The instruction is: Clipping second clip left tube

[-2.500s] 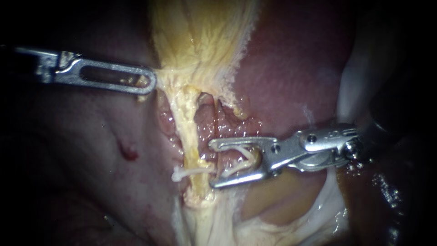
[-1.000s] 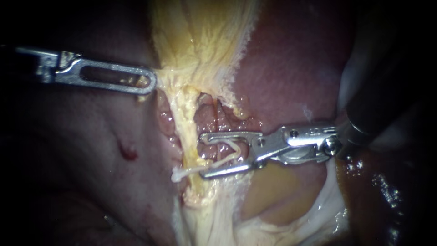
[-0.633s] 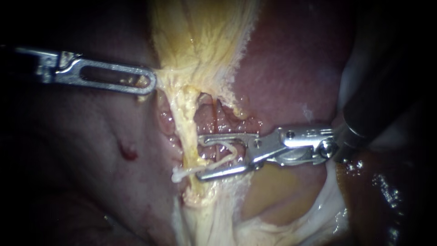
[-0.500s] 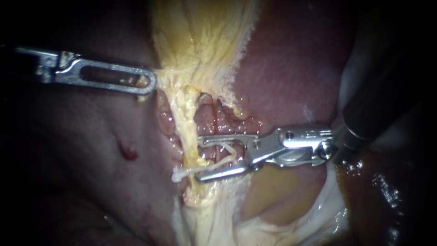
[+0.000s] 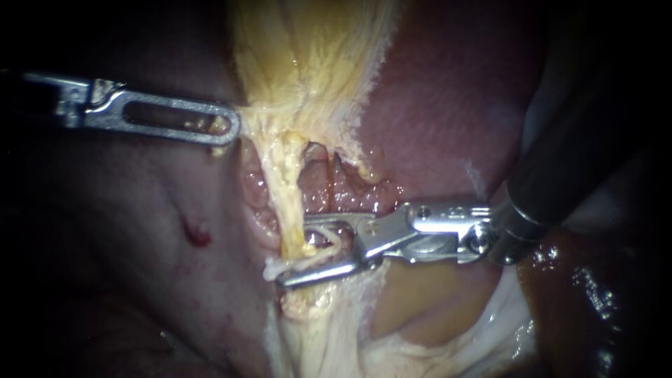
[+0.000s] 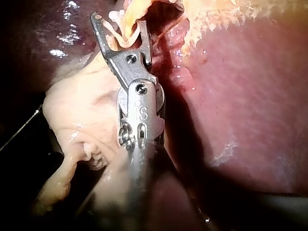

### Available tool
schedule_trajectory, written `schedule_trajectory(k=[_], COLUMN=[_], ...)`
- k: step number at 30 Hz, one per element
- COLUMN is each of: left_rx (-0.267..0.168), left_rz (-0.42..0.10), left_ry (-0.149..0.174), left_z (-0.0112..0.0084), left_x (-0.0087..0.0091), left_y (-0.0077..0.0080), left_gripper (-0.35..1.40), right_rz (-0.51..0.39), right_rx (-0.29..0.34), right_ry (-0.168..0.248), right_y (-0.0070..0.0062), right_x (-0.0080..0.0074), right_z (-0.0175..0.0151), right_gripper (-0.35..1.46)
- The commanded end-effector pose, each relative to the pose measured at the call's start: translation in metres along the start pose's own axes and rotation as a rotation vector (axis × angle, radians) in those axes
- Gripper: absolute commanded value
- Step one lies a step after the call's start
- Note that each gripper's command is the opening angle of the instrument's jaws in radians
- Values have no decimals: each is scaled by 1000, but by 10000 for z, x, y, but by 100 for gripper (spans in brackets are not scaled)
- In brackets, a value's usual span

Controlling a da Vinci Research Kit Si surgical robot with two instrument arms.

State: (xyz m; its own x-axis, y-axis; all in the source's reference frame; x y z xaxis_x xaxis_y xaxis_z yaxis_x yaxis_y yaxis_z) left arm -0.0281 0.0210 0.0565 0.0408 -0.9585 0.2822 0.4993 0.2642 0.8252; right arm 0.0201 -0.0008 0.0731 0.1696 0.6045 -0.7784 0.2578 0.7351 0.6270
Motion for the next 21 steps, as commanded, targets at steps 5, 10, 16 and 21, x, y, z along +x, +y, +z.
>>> schedule_trajectory(k=[5, 10, 16, 21], left_rx=[0, 1, 1, 1], left_rz=[0, 0, 0, 0], left_ry=[0, 0, 0, 0], left_z=[0, 0, 0, 0], left_x=[0, 0, 0, 0], left_y=[0, 0, 0, 0], left_gripper=[-35, -35, -35, -35], right_rz=[6, 12, 23, 34], right_rx=[11, 23, 41, 78], right_ry=[8, 15, 22, 26], right_y=[0, 1, -3, -15], right_x=[3, 5, 7, 10], right_z=[12, 20, 24, 27], right_gripper=[49, 49, 49, 49])
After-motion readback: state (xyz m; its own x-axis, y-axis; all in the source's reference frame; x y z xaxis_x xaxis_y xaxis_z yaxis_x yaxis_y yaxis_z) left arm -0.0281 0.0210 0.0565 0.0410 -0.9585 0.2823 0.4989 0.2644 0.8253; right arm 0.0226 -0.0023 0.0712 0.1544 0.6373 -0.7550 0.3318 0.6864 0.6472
